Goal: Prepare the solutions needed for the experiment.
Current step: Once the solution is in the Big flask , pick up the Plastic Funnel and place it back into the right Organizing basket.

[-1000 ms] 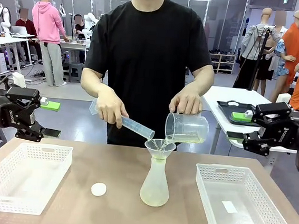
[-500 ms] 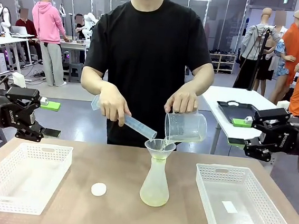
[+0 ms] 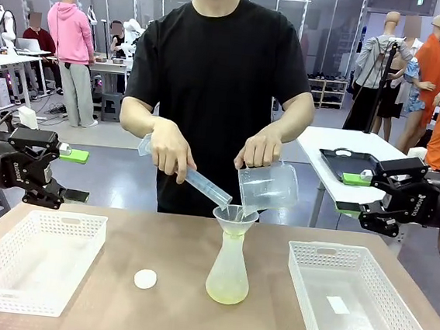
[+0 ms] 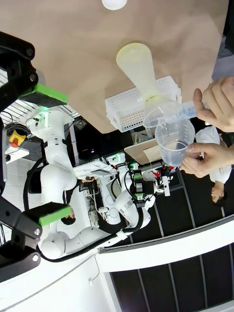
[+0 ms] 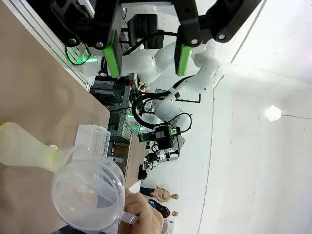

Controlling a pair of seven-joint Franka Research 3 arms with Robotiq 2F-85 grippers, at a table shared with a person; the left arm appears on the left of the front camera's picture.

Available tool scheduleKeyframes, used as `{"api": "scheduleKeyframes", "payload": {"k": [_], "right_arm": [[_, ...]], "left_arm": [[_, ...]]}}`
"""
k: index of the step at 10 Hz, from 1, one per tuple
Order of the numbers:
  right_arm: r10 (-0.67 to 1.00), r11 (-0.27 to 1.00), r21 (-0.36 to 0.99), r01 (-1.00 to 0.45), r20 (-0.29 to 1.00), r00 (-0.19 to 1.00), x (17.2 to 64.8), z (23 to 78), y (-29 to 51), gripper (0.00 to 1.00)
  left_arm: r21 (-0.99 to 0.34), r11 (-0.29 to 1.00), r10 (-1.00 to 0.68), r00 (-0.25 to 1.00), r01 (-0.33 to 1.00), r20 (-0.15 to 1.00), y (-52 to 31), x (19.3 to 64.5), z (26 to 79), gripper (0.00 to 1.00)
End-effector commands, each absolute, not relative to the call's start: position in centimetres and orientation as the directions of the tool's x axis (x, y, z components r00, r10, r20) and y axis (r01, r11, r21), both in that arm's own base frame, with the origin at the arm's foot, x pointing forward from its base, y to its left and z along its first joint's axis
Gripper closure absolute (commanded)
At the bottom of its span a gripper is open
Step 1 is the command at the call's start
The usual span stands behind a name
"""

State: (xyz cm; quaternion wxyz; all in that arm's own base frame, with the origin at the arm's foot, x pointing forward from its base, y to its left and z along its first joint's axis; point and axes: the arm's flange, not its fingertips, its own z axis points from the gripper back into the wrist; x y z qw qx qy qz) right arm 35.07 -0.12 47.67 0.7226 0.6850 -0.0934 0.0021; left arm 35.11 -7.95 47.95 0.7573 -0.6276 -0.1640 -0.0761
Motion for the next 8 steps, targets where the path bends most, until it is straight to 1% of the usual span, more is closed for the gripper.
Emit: {"api": "scheduleKeyframes", "payload": {"k": [1,8], "right_arm": [[-0.127,0.046,0.989,-0.141,0.146,0.981,35.27,47.7,0.01,0.44],[-0.127,0.046,0.989,-0.141,0.146,0.981,35.27,47.7,0.01,0.44]], "left_arm": [[-0.934,0.173,0.104,0.937,0.314,0.334,-8.26,35.18,48.21,0.0],[-0.934,0.173,0.104,0.937,0.314,0.334,-8.26,35.18,48.21,0.0]]}}
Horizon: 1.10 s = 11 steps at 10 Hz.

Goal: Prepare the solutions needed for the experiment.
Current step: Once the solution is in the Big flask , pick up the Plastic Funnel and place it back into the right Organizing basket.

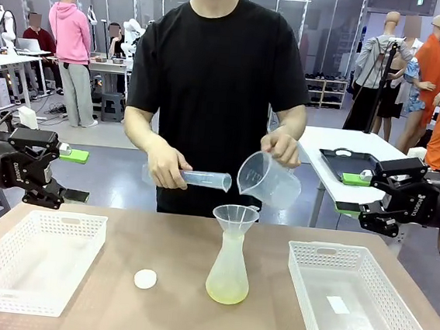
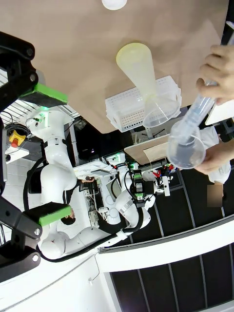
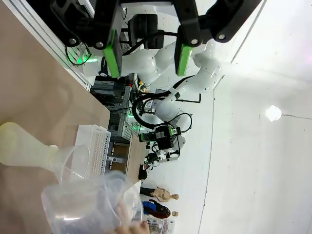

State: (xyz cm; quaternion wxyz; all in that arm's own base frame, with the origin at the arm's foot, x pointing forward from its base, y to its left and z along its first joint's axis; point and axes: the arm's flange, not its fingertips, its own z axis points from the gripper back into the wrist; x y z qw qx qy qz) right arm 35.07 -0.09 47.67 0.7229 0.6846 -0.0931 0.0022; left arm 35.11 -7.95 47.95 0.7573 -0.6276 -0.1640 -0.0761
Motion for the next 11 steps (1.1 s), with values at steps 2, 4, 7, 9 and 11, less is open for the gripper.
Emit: {"api": "scheduleKeyframes", "payload": {"k": [2,4,7,9,11], "right_arm": [[-0.127,0.046,0.989,-0.141,0.146,0.981,35.27,47.7,0.01,0.44],[-0.127,0.046,0.989,-0.141,0.146,0.981,35.27,47.7,0.01,0.44],[-0.127,0.046,0.989,-0.141,0.146,0.981,35.27,47.7,0.01,0.44],[-0.127,0.046,0.989,-0.141,0.146,0.981,35.27,47.7,0.01,0.44],[-0.127,0.046,0.989,-0.141,0.146,0.981,35.27,47.7,0.01,0.44]], "left_arm": [[-0.934,0.173,0.104,0.937,0.314,0.334,-8.26,35.18,48.21,0.0],[-0.934,0.173,0.104,0.937,0.314,0.334,-8.26,35.18,48.21,0.0],[-0.934,0.173,0.104,0.937,0.314,0.334,-8.26,35.18,48.21,0.0],[-0.934,0.173,0.104,0.937,0.314,0.334,-8.26,35.18,48.21,0.0],[-0.934,0.173,0.104,0.937,0.314,0.334,-8.26,35.18,48.21,0.0]]}}
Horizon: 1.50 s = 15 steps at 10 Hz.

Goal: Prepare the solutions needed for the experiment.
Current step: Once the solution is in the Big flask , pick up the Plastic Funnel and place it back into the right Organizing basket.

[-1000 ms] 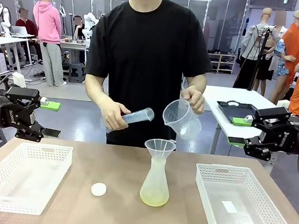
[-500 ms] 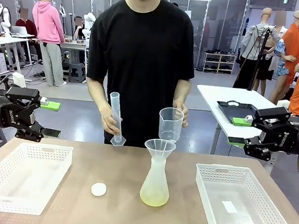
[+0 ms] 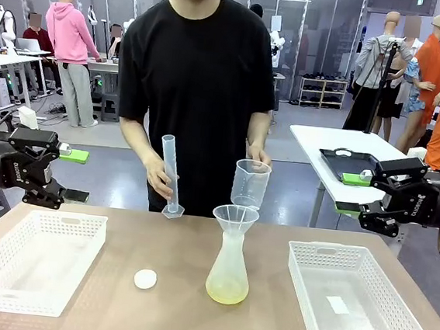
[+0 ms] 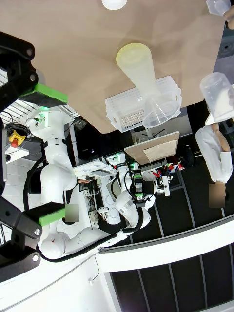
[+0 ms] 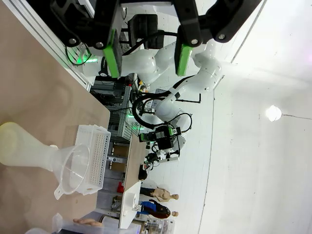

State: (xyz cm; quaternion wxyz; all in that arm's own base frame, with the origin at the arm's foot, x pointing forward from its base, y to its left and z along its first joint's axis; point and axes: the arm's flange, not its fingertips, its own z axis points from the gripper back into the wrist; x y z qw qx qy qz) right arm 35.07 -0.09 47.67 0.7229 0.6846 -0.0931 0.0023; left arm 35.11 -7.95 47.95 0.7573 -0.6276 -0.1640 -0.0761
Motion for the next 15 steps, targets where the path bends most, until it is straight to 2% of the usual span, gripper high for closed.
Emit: {"api": "scheduleKeyframes", "payload": {"k": [1,6,7,8,9,10,12,15], "right_arm": [[-0.127,0.046,0.989,-0.141,0.146,0.981,35.3,47.7,0.0,0.44],[-0.107,0.065,0.989,-0.136,0.142,0.984,35.2,48.0,0.1,0.44],[-0.106,0.107,0.981,-0.161,0.172,0.979,35.4,48.5,0.3,0.24],[-0.108,0.154,0.971,-0.182,0.2,0.974,35.6,49.3,0.6,0.24],[-0.123,0.197,0.965,-0.175,0.202,0.972,36.0,50.1,0.9,0.04],[-0.108,0.244,0.952,-0.184,0.215,0.971,36.5,51.2,1.5,0.04],[-0.083,0.464,0.861,-0.206,0.274,0.958,38.7,55.2,3.1,0.04],[0.005,0.66,0.71,-0.246,0.324,0.946,41.7,59.4,7.1,0.04]], "left_arm": [[-0.934,0.173,0.104,0.937,0.314,0.334,-8.3,35.2,48.2,0.0],[-0.934,0.173,0.104,0.937,0.314,0.334,-8.3,35.2,48.2,0.0],[-0.934,0.173,0.104,0.937,0.314,0.334,-8.3,35.2,48.2,0.0],[-0.934,0.173,0.104,0.937,0.314,0.334,-8.3,35.2,48.2,0.0],[-0.934,0.173,0.104,0.937,0.314,0.334,-8.3,35.2,48.2,0.0],[-0.934,0.173,0.104,0.937,0.314,0.334,-8.3,35.2,48.2,0.0],[-0.934,0.173,0.104,0.937,0.314,0.334,-8.3,35.2,48.2,0.0],[-0.934,0.173,0.104,0.937,0.314,0.334,-8.3,35.2,48.2,0.0]]}}
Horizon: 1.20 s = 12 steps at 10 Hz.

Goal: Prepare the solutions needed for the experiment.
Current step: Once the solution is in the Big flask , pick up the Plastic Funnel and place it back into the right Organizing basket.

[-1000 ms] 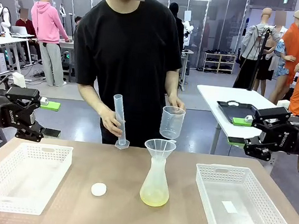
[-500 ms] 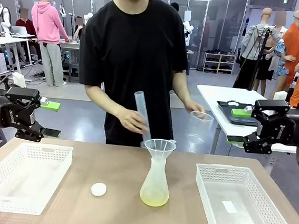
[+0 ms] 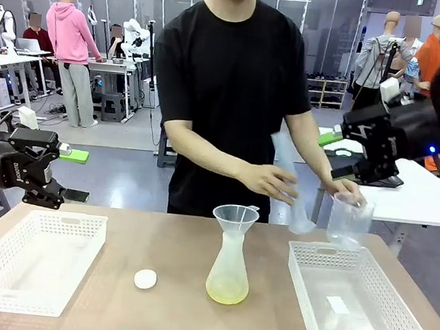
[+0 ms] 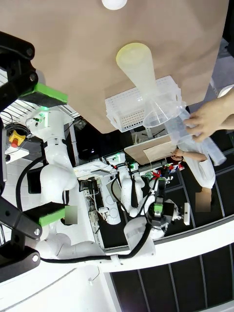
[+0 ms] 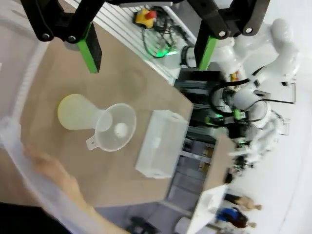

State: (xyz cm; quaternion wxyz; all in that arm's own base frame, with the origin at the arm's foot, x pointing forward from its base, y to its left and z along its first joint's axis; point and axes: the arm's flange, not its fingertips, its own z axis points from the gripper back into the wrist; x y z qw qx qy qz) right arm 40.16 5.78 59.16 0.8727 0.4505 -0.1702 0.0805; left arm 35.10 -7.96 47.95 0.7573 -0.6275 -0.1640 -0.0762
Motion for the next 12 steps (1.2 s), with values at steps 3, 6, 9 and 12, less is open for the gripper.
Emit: {"api": "scheduleKeyframes", "payload": {"k": [3,6,9,12], "right_arm": [[0.066,0.824,0.509,-0.249,0.35,0.934,43.6,61.2,11.3,0.04],[0.1,0.809,0.504,-0.301,0.386,0.917,43.1,61.2,11.7,0.04],[0.1,0.809,0.504,-0.301,0.386,0.917,43.1,61.2,11.7,0.04],[0.169,0.819,0.474,-0.324,0.341,0.925,43.4,60.9,11.7,0.04]], "left_arm": [[-0.934,0.173,0.104,0.937,0.314,0.334,-8.3,35.2,48.2,0.0],[-0.934,0.173,0.104,0.937,0.314,0.334,-8.3,35.2,48.2,0.0],[-0.934,0.173,0.104,0.937,0.314,0.334,-8.3,35.2,48.2,0.0],[-0.934,0.173,0.104,0.937,0.314,0.334,-8.3,35.2,48.2,0.0]]}}
